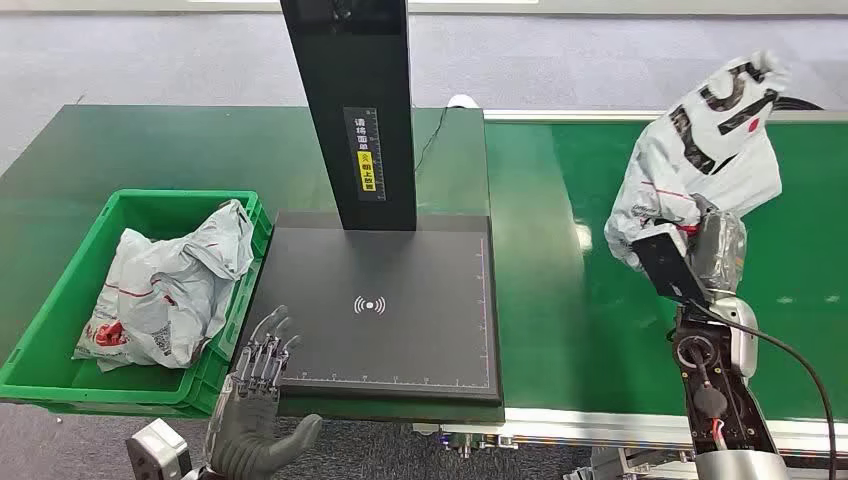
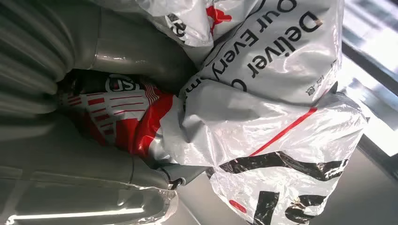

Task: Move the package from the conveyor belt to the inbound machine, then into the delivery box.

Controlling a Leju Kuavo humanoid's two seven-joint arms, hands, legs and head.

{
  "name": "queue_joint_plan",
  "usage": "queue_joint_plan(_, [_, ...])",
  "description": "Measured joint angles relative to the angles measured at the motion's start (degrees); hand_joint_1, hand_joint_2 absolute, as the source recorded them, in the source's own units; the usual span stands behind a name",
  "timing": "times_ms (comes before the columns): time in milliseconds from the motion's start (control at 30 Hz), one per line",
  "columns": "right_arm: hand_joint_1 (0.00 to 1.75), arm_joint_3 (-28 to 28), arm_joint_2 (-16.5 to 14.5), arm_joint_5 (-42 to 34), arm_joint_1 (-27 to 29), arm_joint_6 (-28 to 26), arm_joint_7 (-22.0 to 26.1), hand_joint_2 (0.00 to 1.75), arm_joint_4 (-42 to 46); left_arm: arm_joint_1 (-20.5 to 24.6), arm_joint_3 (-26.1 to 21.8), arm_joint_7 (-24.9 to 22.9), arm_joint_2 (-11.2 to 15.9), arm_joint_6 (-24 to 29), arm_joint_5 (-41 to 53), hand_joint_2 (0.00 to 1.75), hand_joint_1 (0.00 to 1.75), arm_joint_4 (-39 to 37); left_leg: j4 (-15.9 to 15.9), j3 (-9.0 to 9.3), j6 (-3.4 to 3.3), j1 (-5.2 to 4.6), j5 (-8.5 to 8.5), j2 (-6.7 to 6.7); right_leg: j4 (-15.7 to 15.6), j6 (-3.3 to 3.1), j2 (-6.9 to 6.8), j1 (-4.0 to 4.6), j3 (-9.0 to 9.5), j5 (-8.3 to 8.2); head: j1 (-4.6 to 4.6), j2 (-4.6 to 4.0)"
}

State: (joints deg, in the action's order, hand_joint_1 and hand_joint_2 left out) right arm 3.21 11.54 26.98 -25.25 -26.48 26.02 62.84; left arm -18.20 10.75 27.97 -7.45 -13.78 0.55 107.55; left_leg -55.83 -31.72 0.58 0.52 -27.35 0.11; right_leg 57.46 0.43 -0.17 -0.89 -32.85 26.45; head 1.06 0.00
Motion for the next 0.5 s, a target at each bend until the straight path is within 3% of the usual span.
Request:
queue_joint_plan(133, [1.75,-0.5,-1.8,-6.9,0.9,2.9,1.6,1.75,3.6,0.7,0.0,0.3,0.0,0.0,-0.4,1.75,0.00,-0.5,0.0,0.01,0.00,0.00,0.00,0.03,0.0,0.00,0.01,0.00,0.00,0.00,-0.02,0.00])
queue_joint_plan(267, [1.75,0.9,-4.3,-14.0,1.8,11.2,0.8,1.75,6.8,1.8,0.1,0.3,0.3,-0.1,-0.7,1.75,0.00,-1.1,0.0,0.01,0.01,0.01,0.01,0.05,0.0,0.00,0.01,0.02,0.01,0.00,-0.02,0.00])
queue_joint_plan(500, [1.75,11.2,-7.7,-17.6,2.0,25.6,-0.9,1.75,6.4,3.3,1.3,0.6,1.1,-1.5,-0.7,1.75,0.00,-2.9,0.0,0.01,0.02,0.02,0.01,0.04,0.0,-0.01,0.01,0.04,-0.01,0.01,-0.01,0.00])
